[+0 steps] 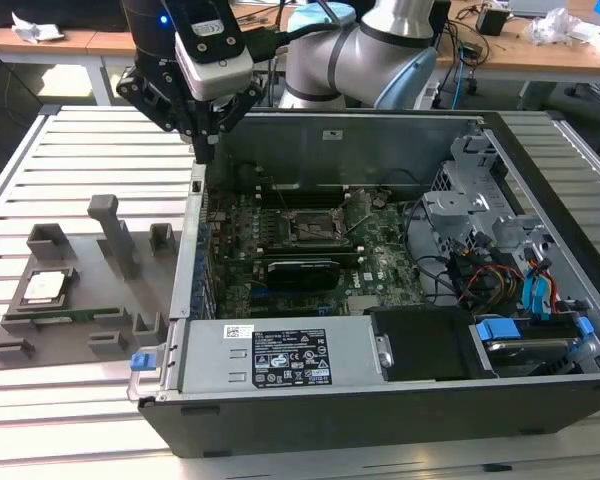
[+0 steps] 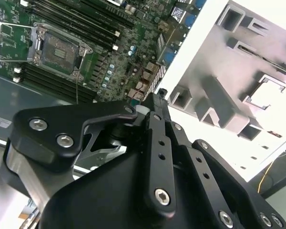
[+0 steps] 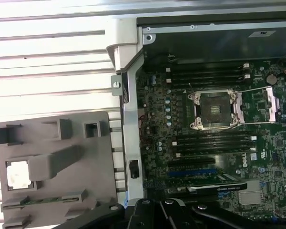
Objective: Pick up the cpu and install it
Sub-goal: 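Reach for the cpu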
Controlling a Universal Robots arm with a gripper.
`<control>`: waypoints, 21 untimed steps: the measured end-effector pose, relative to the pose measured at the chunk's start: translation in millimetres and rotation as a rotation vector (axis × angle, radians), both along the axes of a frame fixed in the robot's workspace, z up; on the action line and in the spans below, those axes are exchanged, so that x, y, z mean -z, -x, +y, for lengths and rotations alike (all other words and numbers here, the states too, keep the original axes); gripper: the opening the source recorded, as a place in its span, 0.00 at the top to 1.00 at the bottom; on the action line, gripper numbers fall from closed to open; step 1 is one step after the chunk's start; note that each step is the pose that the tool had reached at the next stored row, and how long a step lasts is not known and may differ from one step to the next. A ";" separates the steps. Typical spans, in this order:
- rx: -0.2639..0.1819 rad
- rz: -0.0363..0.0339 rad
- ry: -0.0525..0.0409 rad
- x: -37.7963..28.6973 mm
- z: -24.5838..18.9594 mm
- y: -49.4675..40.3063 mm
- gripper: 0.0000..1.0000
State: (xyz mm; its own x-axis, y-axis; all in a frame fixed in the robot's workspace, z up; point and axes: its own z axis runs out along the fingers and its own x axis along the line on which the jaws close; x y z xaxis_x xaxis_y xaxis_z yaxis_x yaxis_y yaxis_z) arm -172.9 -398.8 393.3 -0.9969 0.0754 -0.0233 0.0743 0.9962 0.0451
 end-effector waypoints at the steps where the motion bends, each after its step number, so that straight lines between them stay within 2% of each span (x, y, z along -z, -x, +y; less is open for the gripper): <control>1: 0.000 -0.0001 0.0000 0.0 0.0 3.3 0.89; 21: 0.000 -0.0001 0.0000 0.0 0.0 33.8 0.89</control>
State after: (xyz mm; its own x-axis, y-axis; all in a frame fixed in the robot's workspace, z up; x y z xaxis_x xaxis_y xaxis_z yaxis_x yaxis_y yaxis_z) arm -206.7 -398.9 393.3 -0.9969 0.0754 -0.0234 0.0742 0.9962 0.0451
